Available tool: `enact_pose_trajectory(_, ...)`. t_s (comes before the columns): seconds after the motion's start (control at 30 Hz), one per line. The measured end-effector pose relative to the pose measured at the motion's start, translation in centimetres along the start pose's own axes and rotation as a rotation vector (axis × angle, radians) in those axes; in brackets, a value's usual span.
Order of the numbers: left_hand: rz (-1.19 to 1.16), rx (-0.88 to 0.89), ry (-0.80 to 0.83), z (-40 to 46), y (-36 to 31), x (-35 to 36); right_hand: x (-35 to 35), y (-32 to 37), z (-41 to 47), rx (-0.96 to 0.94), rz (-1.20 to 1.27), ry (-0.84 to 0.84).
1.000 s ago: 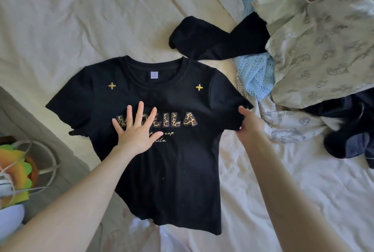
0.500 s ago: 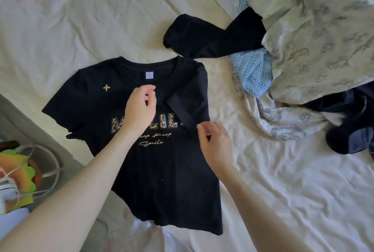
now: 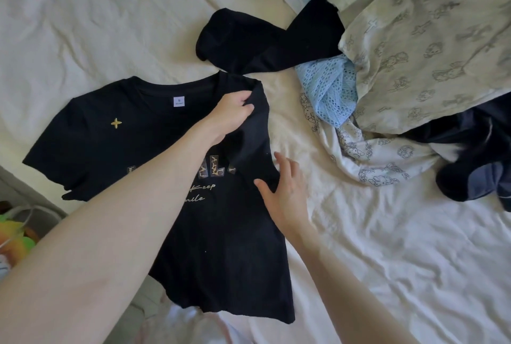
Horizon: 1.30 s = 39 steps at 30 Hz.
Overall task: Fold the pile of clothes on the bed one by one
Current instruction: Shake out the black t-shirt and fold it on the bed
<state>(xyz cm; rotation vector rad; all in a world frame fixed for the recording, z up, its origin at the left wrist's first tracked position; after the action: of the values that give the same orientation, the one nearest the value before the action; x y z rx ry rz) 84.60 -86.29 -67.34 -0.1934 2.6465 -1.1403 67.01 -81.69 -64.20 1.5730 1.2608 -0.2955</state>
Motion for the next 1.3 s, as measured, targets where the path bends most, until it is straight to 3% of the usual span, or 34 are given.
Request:
enact_pose_trajectory(0.07, -0.028, 0.029, 0.034, -0.3, 0.3, -0.3, 0.2, 0.5, -0.7, -0.180, -0.209, 0.001)
enact_pose_trajectory(0.17, 0.180, 0.095, -0.048, -0.2, 0.3, -1.6, 0.7, 0.7, -1.2, -0.365, -0.426, -0.042)
enact_pose_trajectory(0.37, 0.462, 0.198, -0.203, -1.3, 1.1, -2.9, 1.0, 1.7, 0.3, -0.610, -0.541, -0.117)
enact_pose_trajectory(0.5, 0.534, 0.262, -0.315, -2.3, 1.0, -4.0, 0.3, 2.2, 0.0, -0.658, -0.443, -0.139)
enact_pose_trajectory(0.67, 0.835, 0.282, -0.391, -3.5, 1.9, -4.5, 1.9, 1.6, -0.9, -0.656, -0.537, 0.078)
enact_pose_trajectory(0.83, 0.941, 0.292, -0.499, -6.4, 3.1, -5.1, 3.5, 2.5, 0.2, -0.550, -0.639, 0.211)
enact_pose_trajectory(0.9, 0.918, 0.253, -0.525, -7.9, 4.4, -5.7, 4.3, 2.2, 0.6, -0.494, -0.724, 0.279)
enact_pose_trajectory(1.03, 0.794, 0.300, -0.598, -11.1, 5.5, -8.4, 3.9, 4.7, 0.5, -0.514, -0.640, 0.196)
enact_pose_trajectory(1.13, 0.770, 0.290, -0.744, -14.0, 6.9, -12.5, 4.8, 7.4, 0.2, -0.576, -0.625, 0.160)
enact_pose_trajectory(1.23, 0.656, 0.106, -0.945, -16.9, 10.0, -18.8, 7.4, 10.3, -0.3, -0.649, -0.625, 0.224)
enact_pose_trajectory(1.3, 0.381, -0.094, -1.042, -18.3, 12.9, -23.0, 9.5, 12.3, -0.8, -0.693, -0.615, 0.265)
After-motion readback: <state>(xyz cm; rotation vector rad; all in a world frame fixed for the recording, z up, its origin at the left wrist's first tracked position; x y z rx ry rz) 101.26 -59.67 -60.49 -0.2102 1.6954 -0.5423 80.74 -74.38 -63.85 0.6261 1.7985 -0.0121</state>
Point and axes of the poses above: each hand's wrist, its own z-axis towards the middle knuckle, its own x-axis out of the palm, y = z × x, the point moved 7 cm from there along z, towards the middle knuckle, and after that the axes turned 4 degrees about -y, right-handed, at the moved point
